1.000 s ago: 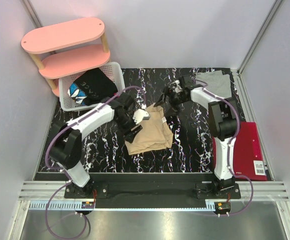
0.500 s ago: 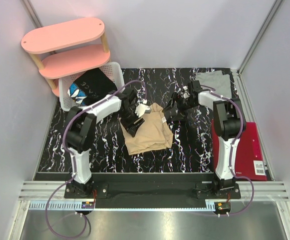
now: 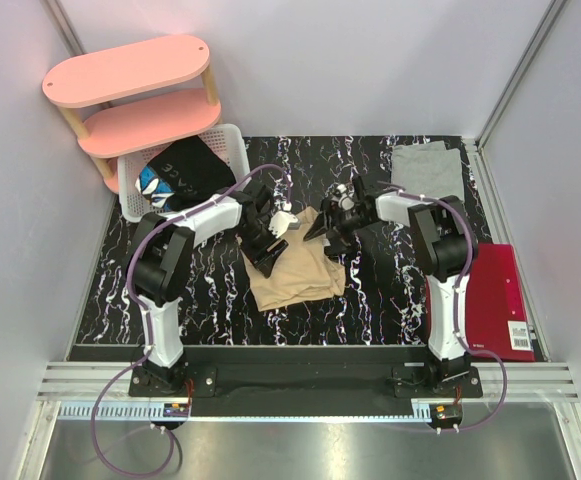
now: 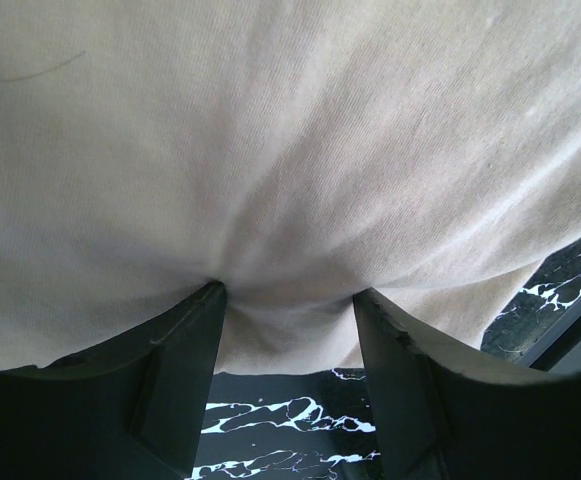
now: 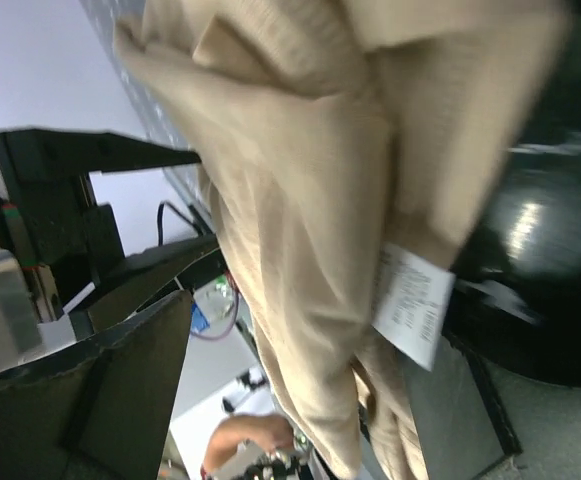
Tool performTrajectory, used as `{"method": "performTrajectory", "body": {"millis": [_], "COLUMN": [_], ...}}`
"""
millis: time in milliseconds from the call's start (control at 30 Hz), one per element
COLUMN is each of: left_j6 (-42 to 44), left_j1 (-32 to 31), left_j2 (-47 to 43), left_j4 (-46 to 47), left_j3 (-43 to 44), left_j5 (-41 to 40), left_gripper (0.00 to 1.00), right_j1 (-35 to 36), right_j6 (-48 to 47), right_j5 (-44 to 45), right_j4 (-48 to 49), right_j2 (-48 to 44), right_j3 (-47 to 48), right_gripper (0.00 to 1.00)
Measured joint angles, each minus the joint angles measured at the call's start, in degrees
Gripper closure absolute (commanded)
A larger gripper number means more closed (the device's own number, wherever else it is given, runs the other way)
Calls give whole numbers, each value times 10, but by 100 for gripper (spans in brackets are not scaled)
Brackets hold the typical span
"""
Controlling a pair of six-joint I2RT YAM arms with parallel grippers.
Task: Fold and stack the t-shirts
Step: Fold the tshirt, then neatly place the folded tshirt to the corner
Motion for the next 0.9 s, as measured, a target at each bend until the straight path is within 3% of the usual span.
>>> {"method": "performTrajectory", "body": {"millis": [167,500,700,900], "left_j6": [0,0,0,0], "left_j1": [0,0,0,0], "left_j2": [-2,-10,-15,-17], "left_j4": [2,12,20,21], "left_j3": [-2,-12,-20,-21], "left_j5": [0,0,0,0], "left_gripper": [39,39,39,39], "right_j1": [32,35,43,70], "right_j6": [3,2,2,3], "right_j5": [-46,-60,-66,-73], "right_j4": [26,50,51,65], "right_j2": [12,20,38,79], "right_j3": [-14,-28,-8,33], "right_gripper": [15,37,43,74]}}
